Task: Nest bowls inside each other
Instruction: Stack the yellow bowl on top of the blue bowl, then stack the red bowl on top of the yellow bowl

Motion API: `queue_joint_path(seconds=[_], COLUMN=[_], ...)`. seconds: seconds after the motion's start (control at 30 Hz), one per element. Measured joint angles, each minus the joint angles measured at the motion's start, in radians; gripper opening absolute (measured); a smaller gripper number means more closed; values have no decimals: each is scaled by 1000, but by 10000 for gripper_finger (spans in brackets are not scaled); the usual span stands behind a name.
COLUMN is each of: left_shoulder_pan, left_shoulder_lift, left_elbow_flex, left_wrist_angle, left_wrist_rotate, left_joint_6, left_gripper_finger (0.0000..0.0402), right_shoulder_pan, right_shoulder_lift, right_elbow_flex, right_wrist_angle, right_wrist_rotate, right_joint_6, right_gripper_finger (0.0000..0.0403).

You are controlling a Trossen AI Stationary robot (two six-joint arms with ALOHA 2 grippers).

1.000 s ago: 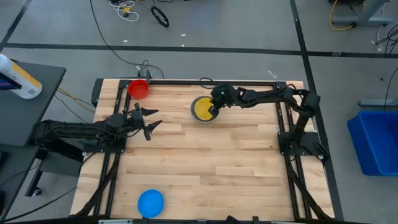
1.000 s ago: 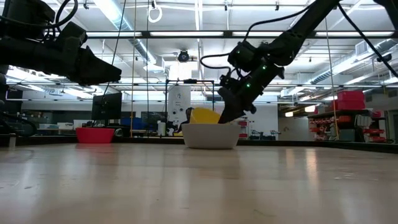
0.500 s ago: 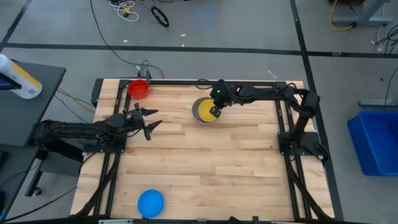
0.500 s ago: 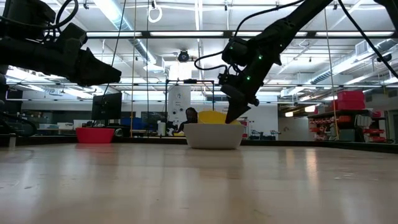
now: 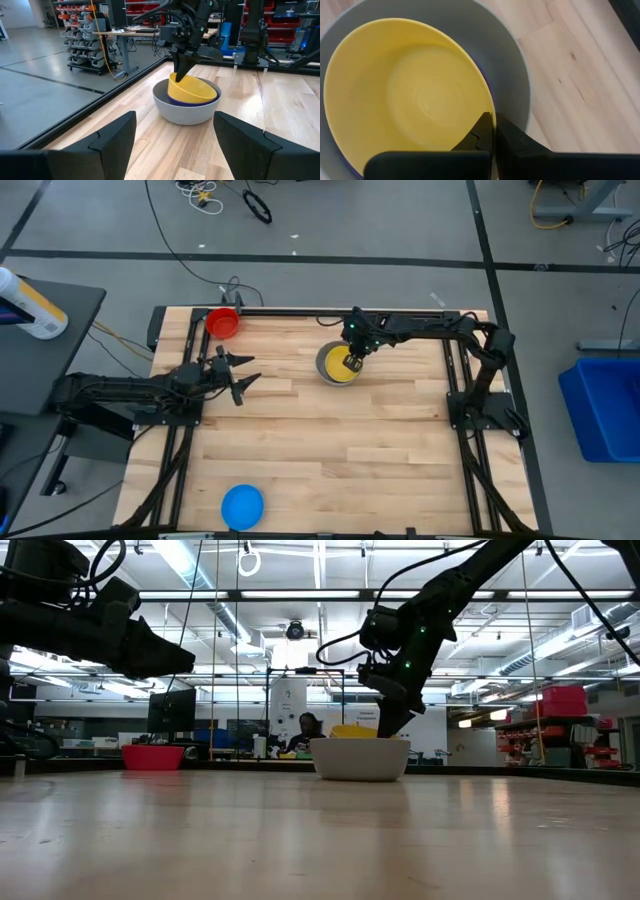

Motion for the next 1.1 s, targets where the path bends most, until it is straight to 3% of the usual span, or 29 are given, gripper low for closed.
queue_joint_path(seconds=[0.13, 0.53, 0.8, 0.93, 1.1], left_shoulder_pan=[0, 0, 0, 0, 0], left_shoulder_lift=[0, 0, 0, 0, 0], left_elbow_flex=[0, 0, 0, 0, 0], left_wrist_angle=[-1, -1, -2, -27, -68], left_wrist_rotate=[0, 0, -2, -26, -67], left_joint_6=[0, 0, 4, 5, 4], left_gripper_finger=[274, 274, 274, 274, 274], right_shoulder_pan=[0, 0, 51, 126, 237], right_shoulder_lift=[0, 0, -4, -5, -6], right_elbow_flex=[0, 8, 123, 146, 146], right_wrist_angle=[1, -41, 46, 266, 522], right_wrist_rotate=[1, 3, 90, 9, -200], right_joint_6=[1, -1, -38, -114, -244], right_gripper_finger=[17, 139, 168, 168, 158])
